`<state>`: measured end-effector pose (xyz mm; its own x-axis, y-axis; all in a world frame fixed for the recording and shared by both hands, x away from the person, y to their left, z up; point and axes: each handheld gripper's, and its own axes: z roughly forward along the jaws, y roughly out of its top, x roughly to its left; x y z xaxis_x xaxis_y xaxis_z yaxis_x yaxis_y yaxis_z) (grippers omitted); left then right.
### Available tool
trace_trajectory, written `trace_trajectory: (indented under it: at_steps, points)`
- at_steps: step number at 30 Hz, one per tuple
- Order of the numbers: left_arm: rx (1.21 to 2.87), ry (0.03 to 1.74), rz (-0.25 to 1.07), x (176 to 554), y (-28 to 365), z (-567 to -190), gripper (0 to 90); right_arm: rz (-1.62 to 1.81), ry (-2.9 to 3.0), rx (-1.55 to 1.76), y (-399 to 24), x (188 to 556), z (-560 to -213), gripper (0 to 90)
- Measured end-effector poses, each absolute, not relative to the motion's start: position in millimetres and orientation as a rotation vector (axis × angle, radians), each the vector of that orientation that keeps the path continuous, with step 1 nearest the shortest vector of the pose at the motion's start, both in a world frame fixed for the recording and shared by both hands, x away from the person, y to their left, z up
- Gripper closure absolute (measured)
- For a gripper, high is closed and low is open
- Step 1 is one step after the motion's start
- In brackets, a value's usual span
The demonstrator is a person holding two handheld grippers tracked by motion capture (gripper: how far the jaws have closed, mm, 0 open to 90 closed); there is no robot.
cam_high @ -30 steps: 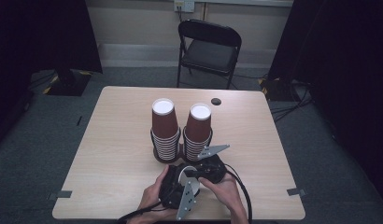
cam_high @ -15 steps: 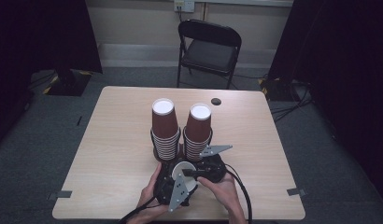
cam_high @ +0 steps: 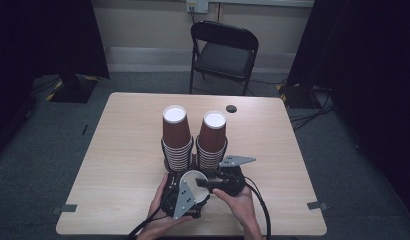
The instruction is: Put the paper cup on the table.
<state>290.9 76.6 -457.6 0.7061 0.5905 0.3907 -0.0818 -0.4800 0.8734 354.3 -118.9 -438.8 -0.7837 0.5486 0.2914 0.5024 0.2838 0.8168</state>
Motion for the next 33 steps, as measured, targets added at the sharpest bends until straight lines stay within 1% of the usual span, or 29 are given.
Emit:
trace_trajectory:
  at_steps: [4,7,11,15,21,33]
  points:
    - [1.907,0.426,0.829,292,79,-458,6.6,1.573,2.437,1.023,-120,354,-438,48.3]
    - [1.890,0.491,0.819,294,84,-458,6.6,1.596,2.391,1.018,-122,353,-437,46.5]
    - [1.869,0.535,0.808,297,90,-458,6.6,1.629,2.345,1.008,-125,351,-435,42.9]
    - [1.861,0.561,0.789,300,96,-458,6.7,1.673,2.269,1.002,-131,348,-435,39.1]
    - [1.831,0.601,0.793,299,106,-455,6.7,1.707,2.158,1.018,-141,341,-433,37.3]
    - [1.757,0.670,0.777,302,132,-455,6.7,1.683,1.995,1.032,-161,330,-439,29.3]
